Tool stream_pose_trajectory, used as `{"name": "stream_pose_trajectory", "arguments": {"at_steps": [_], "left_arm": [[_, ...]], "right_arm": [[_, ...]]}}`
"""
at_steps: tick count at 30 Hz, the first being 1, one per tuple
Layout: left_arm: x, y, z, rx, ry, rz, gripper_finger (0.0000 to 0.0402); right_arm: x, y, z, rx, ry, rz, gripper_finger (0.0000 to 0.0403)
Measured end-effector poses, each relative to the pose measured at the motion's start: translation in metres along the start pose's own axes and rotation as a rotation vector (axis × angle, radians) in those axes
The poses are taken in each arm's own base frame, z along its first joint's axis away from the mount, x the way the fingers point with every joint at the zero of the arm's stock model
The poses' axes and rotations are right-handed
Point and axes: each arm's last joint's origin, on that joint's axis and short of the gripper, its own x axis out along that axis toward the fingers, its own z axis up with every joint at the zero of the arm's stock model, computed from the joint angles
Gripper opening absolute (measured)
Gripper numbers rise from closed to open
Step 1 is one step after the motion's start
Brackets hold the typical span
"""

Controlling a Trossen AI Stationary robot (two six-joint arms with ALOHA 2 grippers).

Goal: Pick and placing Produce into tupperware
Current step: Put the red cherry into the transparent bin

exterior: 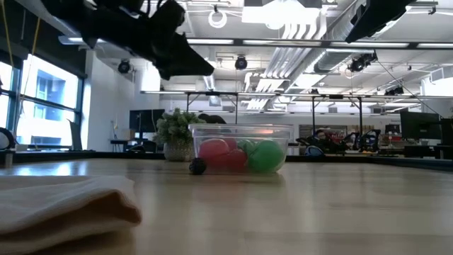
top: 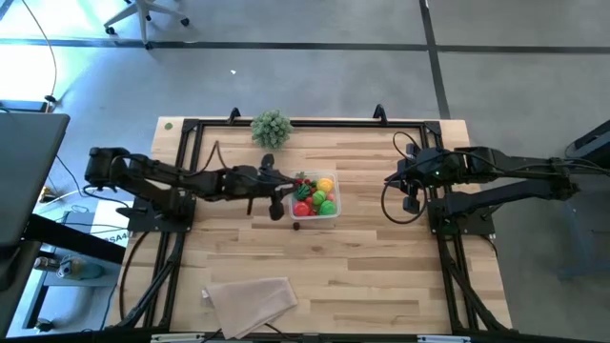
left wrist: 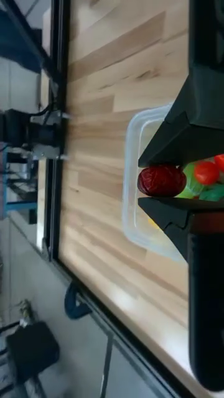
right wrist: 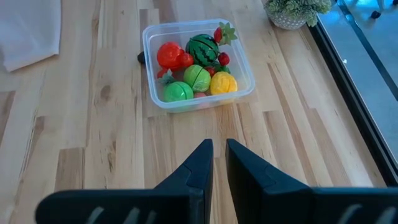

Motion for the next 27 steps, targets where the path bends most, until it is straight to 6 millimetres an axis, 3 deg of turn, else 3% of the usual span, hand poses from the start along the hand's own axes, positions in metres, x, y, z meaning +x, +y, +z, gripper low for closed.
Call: {"name": "stream_pose_trajectory", "arguments": {"at_steps": [3, 11, 19, 27], "left_arm": [[0.013, -0.004, 0.002, 0.016, 0.048, -0.030, 0.0074], [0.049, -0.014, -0.017, 0.000, 0.170, -0.107, 0.0074], [0.057, -0.016, -0.039, -0.047, 0.291, -0.120, 0.0074], [0.057, -0.016, -0.042, -0.052, 0.324, -0.117, 0.0074]], "right_arm": [[0.000, 0.000, 0.000, 0.000, 0.000, 0.000, 0.0034], [0.000, 0.000, 0.000, 0.000, 0.000, 0.000, 0.0034], [0.000, 0.000, 0.000, 0.000, 0.000, 0.000, 0.0034], [0.000, 0.000, 0.000, 0.000, 0.000, 0.000, 0.0034]]}}
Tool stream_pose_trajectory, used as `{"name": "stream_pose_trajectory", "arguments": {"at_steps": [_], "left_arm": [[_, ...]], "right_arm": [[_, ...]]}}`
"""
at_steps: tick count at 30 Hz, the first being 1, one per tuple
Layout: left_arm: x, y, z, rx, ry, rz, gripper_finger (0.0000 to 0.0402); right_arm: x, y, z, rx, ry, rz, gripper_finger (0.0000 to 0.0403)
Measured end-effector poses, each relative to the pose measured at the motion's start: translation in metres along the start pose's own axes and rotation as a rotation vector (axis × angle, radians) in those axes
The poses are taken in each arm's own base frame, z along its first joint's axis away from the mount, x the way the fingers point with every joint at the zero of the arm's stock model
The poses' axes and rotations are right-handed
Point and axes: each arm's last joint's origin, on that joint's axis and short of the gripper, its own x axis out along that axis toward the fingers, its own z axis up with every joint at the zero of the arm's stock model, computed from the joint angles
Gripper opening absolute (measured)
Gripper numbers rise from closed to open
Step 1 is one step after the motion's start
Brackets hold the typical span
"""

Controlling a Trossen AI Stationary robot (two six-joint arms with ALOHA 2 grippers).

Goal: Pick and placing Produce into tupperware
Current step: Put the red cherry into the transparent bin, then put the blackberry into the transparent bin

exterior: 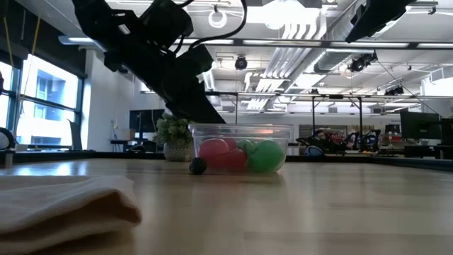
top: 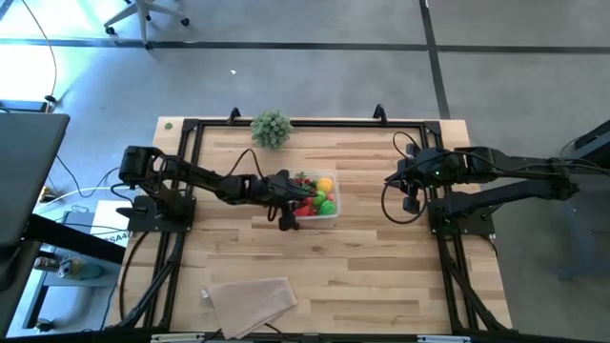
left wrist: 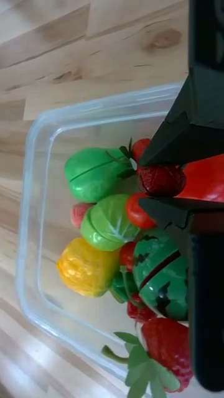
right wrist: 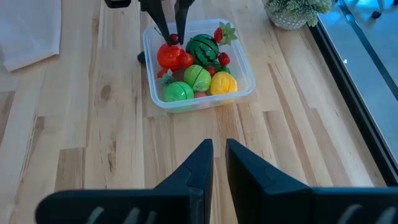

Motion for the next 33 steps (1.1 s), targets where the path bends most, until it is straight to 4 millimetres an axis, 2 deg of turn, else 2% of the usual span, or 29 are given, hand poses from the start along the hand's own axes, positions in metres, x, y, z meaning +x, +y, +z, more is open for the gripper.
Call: {"name": "stream_pose_trajectory", "arguments": {"at_steps": [17, 27, 33], "left_arm": [[0.0000, 0.0003, -0.0028, -0.010, 0.028, 0.005, 0.0075], [-0.0001, 0.0009, -0.0026, 0.000, 0.025, 0.026, 0.0145], [-0.0012, 0.0005, 0.0029, 0.044, -0.024, 0.024, 0.0144]], "right_arm": [[0.0001, 0.0001, -0.0001, 0.000, 0.000, 0.000, 0.0034], [0.0000, 0.0001, 0.0000, 0.000, 0.000, 0.000, 0.0034], [0.0001, 0.0001, -0.0001, 0.000, 0.000, 0.000, 0.0034]]}}
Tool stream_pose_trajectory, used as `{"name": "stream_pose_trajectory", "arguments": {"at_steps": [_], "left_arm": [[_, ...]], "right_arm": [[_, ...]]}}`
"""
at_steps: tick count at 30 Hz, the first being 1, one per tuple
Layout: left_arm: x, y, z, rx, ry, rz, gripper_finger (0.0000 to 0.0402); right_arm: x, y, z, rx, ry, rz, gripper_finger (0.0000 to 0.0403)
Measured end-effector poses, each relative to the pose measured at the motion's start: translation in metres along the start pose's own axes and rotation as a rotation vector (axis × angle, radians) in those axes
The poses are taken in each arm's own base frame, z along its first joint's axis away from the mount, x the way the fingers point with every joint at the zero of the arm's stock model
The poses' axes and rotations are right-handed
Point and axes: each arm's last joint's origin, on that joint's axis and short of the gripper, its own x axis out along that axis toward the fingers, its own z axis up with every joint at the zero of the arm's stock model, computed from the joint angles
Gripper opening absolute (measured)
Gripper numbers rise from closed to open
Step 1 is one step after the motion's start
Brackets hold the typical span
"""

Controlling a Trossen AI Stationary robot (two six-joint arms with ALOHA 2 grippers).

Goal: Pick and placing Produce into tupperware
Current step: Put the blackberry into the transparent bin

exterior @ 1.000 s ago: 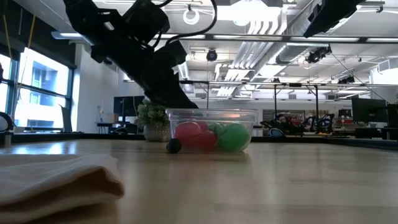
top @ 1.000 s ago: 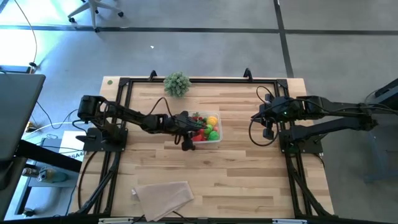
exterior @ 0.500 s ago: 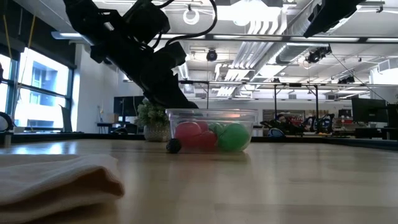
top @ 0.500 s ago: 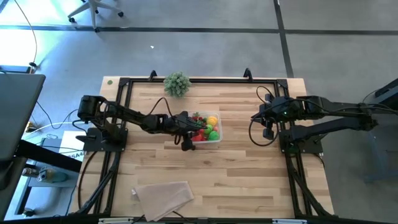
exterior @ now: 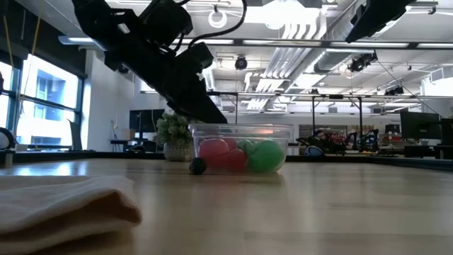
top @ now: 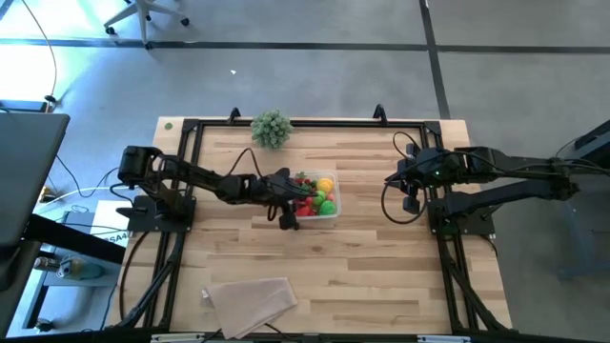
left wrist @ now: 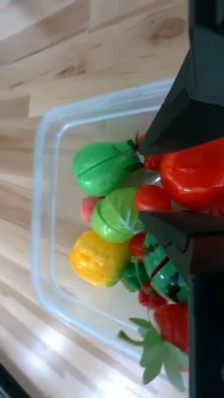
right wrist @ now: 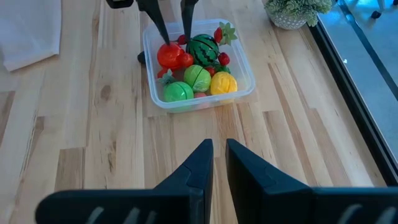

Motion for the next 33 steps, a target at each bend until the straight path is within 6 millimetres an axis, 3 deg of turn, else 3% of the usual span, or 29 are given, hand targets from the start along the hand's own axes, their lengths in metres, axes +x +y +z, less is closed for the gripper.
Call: {"name": "stream_pose_trajectory", "arguments": {"at_steps": [7, 13, 17, 22, 28, 33], "left_arm": [[-0.010, -0.002, 0.017, 0.001, -0.001, -0.007, 0.0124], [-0.044, 0.000, 0.032, -0.074, 0.072, 0.043, 0.0110], [-0.070, -0.003, 0.031, -0.099, 0.132, 0.099, 0.0102], [-0.081, -0.015, 0.014, -0.107, 0.203, 0.133, 0.0094], [-0.070, -0.016, -0.032, -0.179, 0.157, 0.108, 0.0088], [-0.067, -0.013, -0.058, -0.196, 0.054, 0.081, 0.0087]], "right_arm": [[0.000, 0.000, 0.000, 0.000, 0.000, -0.001, 0.0034], [0.000, 0.000, 0.000, 0.000, 0.000, 0.000, 0.0034], [0.000, 0.000, 0.000, 0.000, 0.000, -0.001, 0.0034], [0.000, 0.000, 0.000, 0.000, 0.000, -0.001, 0.0034], [0.000, 0.000, 0.000, 0.000, 0.000, 0.000, 0.0034], [0.000, 0.000, 0.000, 0.000, 0.000, 0.000, 0.0034]]}}
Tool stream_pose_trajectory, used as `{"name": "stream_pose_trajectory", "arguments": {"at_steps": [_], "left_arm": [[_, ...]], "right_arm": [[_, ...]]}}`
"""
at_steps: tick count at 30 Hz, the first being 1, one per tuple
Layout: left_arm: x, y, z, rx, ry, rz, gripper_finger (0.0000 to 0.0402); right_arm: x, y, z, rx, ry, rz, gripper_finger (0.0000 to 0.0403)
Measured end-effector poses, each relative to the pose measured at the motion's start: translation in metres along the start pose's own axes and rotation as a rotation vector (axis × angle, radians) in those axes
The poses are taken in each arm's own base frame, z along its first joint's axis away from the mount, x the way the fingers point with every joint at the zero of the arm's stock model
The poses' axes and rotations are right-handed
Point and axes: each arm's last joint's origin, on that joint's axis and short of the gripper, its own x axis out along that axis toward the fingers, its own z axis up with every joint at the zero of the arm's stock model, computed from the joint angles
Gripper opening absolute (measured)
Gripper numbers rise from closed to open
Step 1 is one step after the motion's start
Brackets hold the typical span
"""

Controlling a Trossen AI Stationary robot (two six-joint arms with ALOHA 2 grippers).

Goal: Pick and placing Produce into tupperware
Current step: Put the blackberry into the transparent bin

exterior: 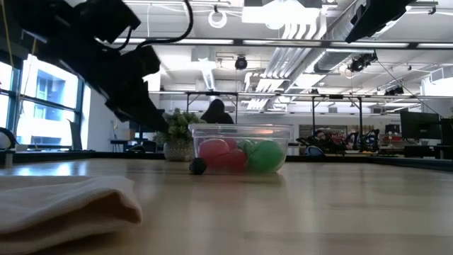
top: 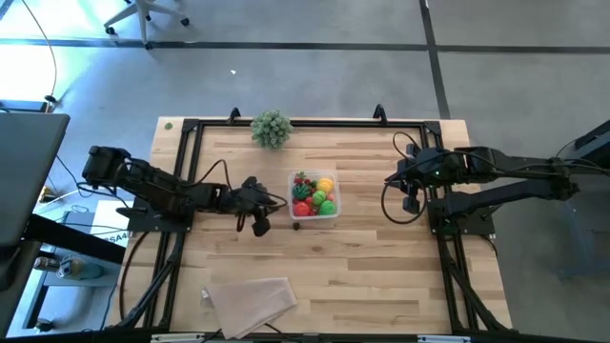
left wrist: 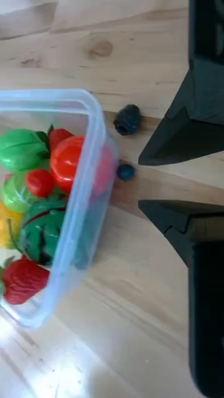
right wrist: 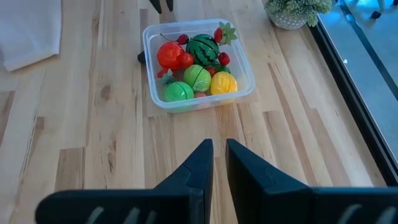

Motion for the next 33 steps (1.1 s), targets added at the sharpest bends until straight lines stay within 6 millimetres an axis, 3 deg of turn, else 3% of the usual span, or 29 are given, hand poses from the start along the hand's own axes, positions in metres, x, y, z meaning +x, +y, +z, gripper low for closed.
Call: {"name": "stream_pose_trajectory", "arguments": {"at_steps": [18, 33], "left_arm": [[0.040, -0.003, -0.023, 0.132, -0.017, -0.075, 0.0087], [0.058, 0.005, -0.024, 0.147, -0.004, -0.096, 0.0087]], "right_arm": [[0.000, 0.000, 0.000, 0.000, 0.000, 0.000, 0.0034], [0.000, 0.000, 0.000, 0.000, 0.000, 0.000, 0.0034]]}}
